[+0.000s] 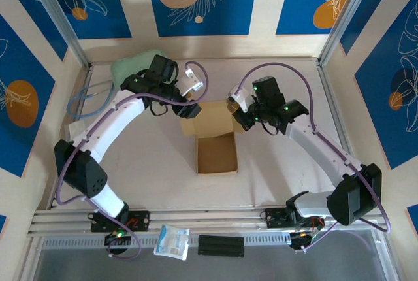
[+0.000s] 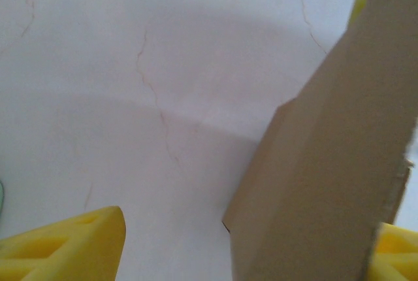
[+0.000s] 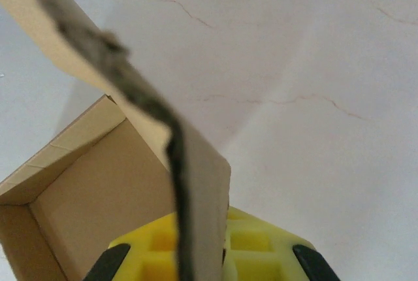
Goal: Fold the paper box
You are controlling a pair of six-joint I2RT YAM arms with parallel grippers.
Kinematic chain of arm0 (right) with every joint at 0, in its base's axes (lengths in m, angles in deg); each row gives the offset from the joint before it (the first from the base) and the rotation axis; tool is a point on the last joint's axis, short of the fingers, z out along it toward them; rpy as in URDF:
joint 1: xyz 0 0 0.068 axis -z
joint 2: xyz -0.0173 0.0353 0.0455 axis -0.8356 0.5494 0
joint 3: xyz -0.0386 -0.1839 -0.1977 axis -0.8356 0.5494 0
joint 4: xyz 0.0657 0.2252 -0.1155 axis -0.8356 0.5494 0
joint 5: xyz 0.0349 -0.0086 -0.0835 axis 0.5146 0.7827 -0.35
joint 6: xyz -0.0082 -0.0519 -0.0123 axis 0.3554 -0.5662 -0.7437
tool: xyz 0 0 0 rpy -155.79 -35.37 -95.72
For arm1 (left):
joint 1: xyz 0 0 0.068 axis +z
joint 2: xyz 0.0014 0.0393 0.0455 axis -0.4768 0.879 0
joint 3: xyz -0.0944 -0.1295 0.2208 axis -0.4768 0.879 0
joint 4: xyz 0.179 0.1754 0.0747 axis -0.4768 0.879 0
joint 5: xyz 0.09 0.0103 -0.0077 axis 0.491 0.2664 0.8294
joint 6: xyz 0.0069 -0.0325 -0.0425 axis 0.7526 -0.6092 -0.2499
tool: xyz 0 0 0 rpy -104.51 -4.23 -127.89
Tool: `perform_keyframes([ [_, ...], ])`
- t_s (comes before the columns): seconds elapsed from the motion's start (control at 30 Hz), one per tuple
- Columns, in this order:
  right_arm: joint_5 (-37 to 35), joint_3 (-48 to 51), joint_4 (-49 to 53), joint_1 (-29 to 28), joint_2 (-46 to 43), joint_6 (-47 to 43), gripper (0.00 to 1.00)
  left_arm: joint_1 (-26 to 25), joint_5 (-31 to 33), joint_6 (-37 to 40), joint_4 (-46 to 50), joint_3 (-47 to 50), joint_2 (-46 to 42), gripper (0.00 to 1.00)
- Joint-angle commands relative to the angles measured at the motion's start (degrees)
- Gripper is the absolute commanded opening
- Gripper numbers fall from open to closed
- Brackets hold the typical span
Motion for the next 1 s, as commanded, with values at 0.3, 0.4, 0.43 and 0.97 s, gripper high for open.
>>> perform_keyframes([
  [0.3, -6.9, -2.0, -2.0, -1.2, 4.2, -3.5, 0.00, -0.5, 7.1, -7.6, 18.3, -4.8, 3.5, 0.70],
  [0.4, -6.6, -1.9, -2.6, -1.2, 4.1, -3.2, 0.00, -0.7, 8.3, -9.0, 15.6, -4.2, 4.7, 0.70],
  [0.43, -6.6, -2.0, -2.6, -1.2, 4.2, -3.1, 0.00, -0.7, 8.5, -9.6, 14.9, -4.2, 5.2, 0.68],
  [0.97, -7.5, -2.7, -1.9, -1.9, 4.7, 1.0, 0.12, -3.5, 12.1, -12.6, 19.2, -7.8, 9.8, 0.09],
])
